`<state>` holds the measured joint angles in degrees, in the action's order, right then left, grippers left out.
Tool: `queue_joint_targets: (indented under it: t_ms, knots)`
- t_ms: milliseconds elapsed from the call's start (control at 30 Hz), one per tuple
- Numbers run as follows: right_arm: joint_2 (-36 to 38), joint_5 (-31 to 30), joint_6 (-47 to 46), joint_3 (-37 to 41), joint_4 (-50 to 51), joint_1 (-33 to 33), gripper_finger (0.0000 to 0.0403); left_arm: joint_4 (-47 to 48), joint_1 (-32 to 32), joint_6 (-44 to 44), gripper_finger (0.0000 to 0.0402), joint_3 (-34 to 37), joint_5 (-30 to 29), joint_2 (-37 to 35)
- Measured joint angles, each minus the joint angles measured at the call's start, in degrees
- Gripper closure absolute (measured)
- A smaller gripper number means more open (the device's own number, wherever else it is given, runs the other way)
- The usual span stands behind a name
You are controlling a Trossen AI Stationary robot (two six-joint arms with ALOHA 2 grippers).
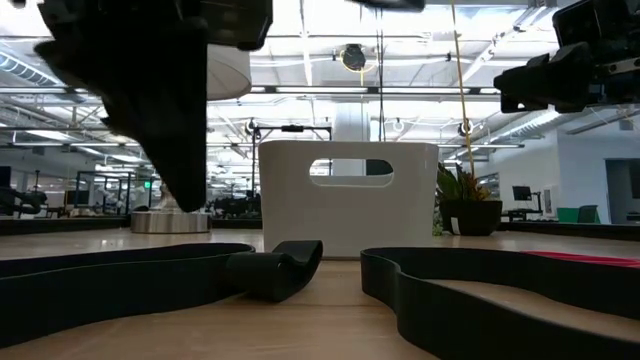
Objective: Pick and place rubber bands into bin
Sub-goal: Put the left large black rubber band into the gray bin
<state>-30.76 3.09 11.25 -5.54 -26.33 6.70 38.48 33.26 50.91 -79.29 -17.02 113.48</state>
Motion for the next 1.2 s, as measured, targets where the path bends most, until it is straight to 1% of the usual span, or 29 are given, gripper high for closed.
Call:
queue_joint_targets:
  t_ms: [267,567,667,733,800,900,1000,1033,1133,1200]
  knots:
    - [-0.1,0.0,0.1,0.0,0.0,0.0,0.0403,-1.8,-0.8,-1.3,0.0163,0.0,0.5,2.4]
    - [-0.1,0.0,0.1,0.0,0.0,0.0,0.0403,-2.2,-2.0,-1.8,0.0163,-0.4,3.5,6.1]
    - [-0.1,0.0,0.3,0.0,0.0,0.0,0.0403,-2.3,-2.0,-1.9,0.0173,-0.3,3.8,6.5]
    - [-0.1,0.0,0.4,0.0,0.0,0.0,0.0403,-2.4,-2.1,-2.8,0.0194,-0.3,4.5,6.5]
    - [-0.1,0.0,0.4,0.0,0.0,0.0,0.0403,-2.5,-2.1,-4.0,0.0226,-0.3,5.2,6.5]
    - [-0.1,-0.1,0.6,0.0,0.1,0.0,0.0403,-2.7,-2.2,-5.8,0.0293,-0.2,5.8,6.5]
    - [-0.1,-0.2,0.6,0.0,0.0,0.0,0.0403,-3.0,-1.9,-8.6,0.0371,-0.2,5.6,6.5]
    - [-0.1,-0.2,0.6,0.0,0.0,0.0,0.0403,-3.0,-1.7,-9.5,0.0385,-0.2,5.2,6.1]
    - [-0.1,-0.2,0.6,0.0,0.0,0.0,0.0403,-3.1,-1.0,-12.0,0.0386,0.0,3.0,4.9]
    - [-0.1,-0.2,0.8,0.0,0.0,0.0,0.0403,-2.0,-0.7,-13.2,0.0387,0.3,2.7,3.3]
